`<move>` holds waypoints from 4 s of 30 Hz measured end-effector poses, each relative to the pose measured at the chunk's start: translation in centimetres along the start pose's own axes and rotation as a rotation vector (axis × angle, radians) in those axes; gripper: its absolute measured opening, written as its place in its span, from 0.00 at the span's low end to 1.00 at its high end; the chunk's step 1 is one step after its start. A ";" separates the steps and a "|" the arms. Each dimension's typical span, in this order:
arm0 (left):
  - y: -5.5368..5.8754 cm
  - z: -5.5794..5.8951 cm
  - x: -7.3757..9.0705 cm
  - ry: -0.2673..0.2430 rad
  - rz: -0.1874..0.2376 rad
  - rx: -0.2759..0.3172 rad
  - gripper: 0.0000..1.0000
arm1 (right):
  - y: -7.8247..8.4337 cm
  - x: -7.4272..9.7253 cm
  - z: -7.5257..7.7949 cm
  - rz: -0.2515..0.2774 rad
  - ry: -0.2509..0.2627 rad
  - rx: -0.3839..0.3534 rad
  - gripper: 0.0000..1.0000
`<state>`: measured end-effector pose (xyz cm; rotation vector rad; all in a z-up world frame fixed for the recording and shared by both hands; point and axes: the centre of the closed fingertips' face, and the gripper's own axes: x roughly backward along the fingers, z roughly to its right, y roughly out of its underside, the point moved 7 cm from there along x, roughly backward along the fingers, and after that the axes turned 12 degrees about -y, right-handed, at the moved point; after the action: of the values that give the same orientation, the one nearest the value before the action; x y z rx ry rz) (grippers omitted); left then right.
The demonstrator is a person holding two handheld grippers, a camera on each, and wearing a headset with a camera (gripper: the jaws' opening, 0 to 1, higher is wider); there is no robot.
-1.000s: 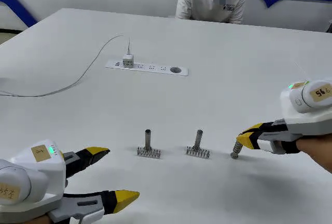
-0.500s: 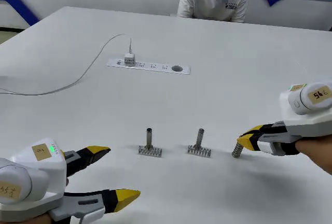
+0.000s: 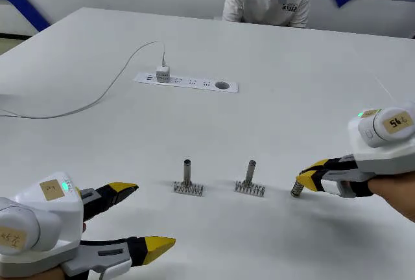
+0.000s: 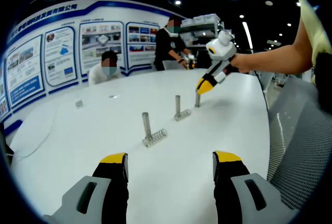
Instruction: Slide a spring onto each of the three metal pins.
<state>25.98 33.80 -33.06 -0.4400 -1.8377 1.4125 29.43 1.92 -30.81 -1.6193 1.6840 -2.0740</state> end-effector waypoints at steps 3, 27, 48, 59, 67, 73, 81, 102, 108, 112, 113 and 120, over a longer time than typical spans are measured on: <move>-0.1 0.0 0.0 0.001 0.001 -0.001 0.67 | 0.0 0.0 -0.1 -0.003 -0.004 0.007 0.12; -0.5 0.4 -0.2 0.016 0.009 -0.011 0.67 | -2.3 0.8 -1.6 0.035 -0.003 0.100 0.18; -0.3 0.3 -0.1 0.009 0.004 -0.009 0.67 | -2.4 -3.2 -3.5 -0.025 -0.096 0.157 0.18; -0.2 0.3 0.1 0.005 0.002 -0.008 0.66 | -1.7 -5.7 -3.8 -0.069 -0.130 0.173 0.17; -0.1 0.4 0.0 0.006 -0.001 -0.006 0.66 | -1.6 -6.7 -3.5 -0.088 -0.127 0.176 0.17; -0.1 0.3 0.0 0.005 -0.002 -0.005 0.66 | -1.2 -7.0 -3.2 -0.104 -0.126 0.169 0.17; -0.1 0.3 0.0 0.004 -0.003 -0.004 0.66 | -0.7 -7.0 -3.2 -0.123 -0.129 0.168 0.17; -0.2 0.3 0.0 0.009 -0.003 -0.009 0.65 | 0.1 -7.0 -3.7 -0.118 -0.130 0.183 0.12; -0.1 0.4 0.0 0.010 -0.005 -0.008 0.65 | -0.2 -6.3 -4.1 -0.117 -0.128 0.196 0.12; -0.1 0.4 0.0 0.012 -0.005 -0.007 0.65 | -0.6 -5.7 -4.3 -0.117 -0.119 0.219 0.12; -0.1 0.4 0.0 0.013 -0.005 -0.006 0.65 | -0.7 -5.6 -4.3 -0.118 -0.118 0.226 0.12; -0.1 0.5 -0.1 0.016 -0.003 -0.006 0.65 | -1.5 -4.8 -4.7 -0.115 -0.111 0.257 0.12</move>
<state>25.64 33.40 -33.07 -0.4496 -1.8295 1.3984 29.19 8.60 -32.40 -1.7445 1.2595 -2.1019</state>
